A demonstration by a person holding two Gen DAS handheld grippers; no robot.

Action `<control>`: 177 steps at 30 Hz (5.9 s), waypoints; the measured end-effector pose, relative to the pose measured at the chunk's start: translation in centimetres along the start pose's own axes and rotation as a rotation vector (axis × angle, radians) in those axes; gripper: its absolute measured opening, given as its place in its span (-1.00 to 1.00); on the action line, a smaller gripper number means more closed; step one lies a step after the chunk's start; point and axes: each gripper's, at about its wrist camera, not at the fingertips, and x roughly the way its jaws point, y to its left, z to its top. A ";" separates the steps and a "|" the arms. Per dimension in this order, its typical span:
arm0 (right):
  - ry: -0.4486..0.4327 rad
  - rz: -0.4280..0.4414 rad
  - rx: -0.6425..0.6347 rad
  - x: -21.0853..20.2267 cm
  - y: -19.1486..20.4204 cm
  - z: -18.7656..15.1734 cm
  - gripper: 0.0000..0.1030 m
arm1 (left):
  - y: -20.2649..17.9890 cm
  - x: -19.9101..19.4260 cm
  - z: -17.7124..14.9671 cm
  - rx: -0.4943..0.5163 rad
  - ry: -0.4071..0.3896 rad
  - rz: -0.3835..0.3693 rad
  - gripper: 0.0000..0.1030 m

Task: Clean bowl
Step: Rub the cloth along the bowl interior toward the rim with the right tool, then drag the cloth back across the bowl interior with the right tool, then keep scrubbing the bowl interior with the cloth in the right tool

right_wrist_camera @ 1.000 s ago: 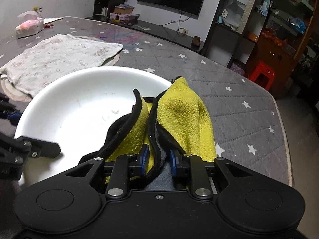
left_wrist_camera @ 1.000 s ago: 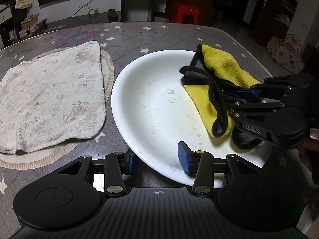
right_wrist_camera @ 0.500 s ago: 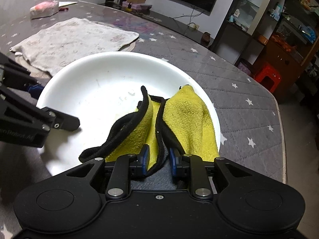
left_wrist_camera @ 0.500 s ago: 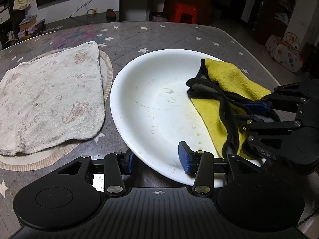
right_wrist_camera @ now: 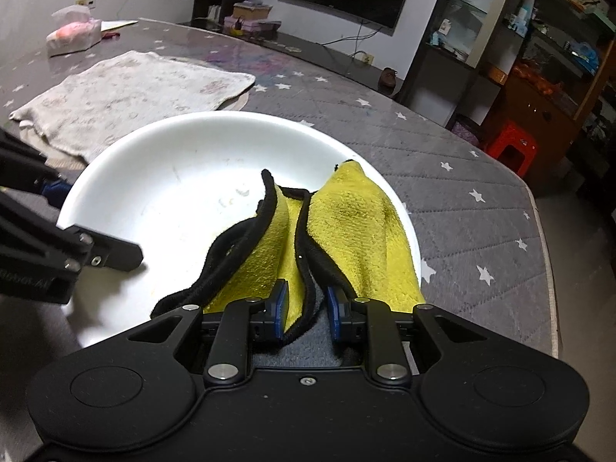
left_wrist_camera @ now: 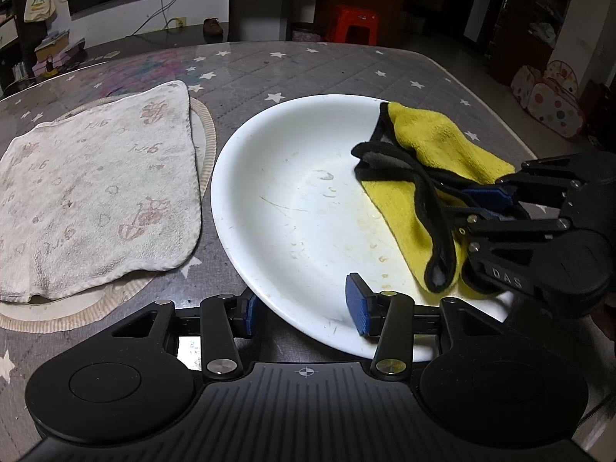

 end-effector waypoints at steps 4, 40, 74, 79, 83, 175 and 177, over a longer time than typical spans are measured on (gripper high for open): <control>-0.007 -0.004 0.007 0.4 -0.2 0.3 -0.55 | -0.1 0.0 0.0 0.002 0.000 0.002 -0.07; -0.021 -0.013 0.052 2.6 -0.9 2.3 -0.54 | -0.3 0.0 0.1 0.014 0.000 0.005 -0.02; 0.014 0.033 0.029 -0.4 0.0 0.2 -0.54 | -0.4 0.2 0.0 0.013 0.000 0.004 0.01; 0.014 0.029 0.026 -0.5 0.0 0.1 -0.55 | -0.4 0.2 0.2 0.011 0.000 0.005 0.01; 0.014 0.026 0.023 -0.5 0.0 0.0 -0.55 | -0.4 0.2 0.2 0.012 -0.001 0.004 0.01; 0.050 0.029 0.031 -1.5 0.1 -0.3 -0.52 | -0.1 0.2 0.1 0.048 0.012 -0.021 0.03; 0.045 0.026 0.030 -1.3 0.1 -0.2 -0.52 | 0.1 0.2 0.1 0.048 0.012 -0.020 0.03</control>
